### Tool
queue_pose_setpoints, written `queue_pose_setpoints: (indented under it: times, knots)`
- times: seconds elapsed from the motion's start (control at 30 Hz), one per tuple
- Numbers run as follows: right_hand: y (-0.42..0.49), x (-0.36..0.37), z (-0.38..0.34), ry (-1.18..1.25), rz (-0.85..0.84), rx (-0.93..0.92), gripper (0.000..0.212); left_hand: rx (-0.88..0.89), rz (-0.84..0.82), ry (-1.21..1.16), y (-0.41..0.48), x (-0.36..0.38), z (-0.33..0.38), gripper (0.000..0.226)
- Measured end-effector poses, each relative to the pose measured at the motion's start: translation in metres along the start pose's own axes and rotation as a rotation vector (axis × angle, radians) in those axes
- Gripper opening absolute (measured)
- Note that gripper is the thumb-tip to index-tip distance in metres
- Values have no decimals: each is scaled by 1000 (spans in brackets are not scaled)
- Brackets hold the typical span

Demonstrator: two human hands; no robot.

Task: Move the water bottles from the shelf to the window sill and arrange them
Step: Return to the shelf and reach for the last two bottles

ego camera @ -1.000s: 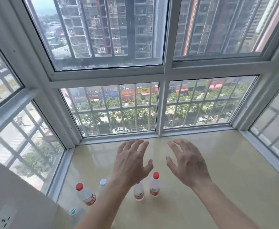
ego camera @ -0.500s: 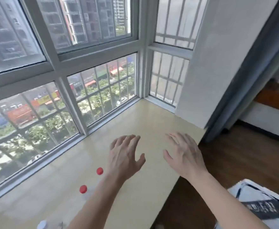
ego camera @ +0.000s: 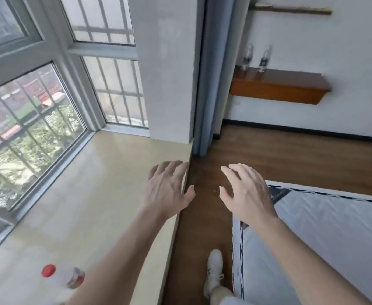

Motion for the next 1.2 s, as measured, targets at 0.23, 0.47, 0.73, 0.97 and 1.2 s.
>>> queue_pose_setpoints:
  times: [0.23, 0.47, 0.73, 0.97, 1.2]
  knots:
    - [30, 12, 52, 7, 16, 49, 45, 61, -21, 15, 67, 16, 31, 61]
    - [121, 41, 122, 52, 6, 61, 46, 50, -26, 15, 180, 42, 37, 56]
    - [247, 39, 237, 72, 63, 93, 45, 60, -7, 27, 350, 48, 72, 55]
    - [313, 45, 310, 75, 54, 123, 44, 83, -21, 70, 443, 60, 96, 55]
    - [371, 65, 367, 85, 11, 188, 46, 141, -48, 84, 534, 78, 114, 55]
Point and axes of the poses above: each hand's wrist, its own y-axis towards the middle knuckle, its own x-axis out of the palm, z = x × y, the point moved 8 cm from there along y, towards the middle knuckle, and after that the axes turned 14 degrees about -z, right-handed, at the moved point
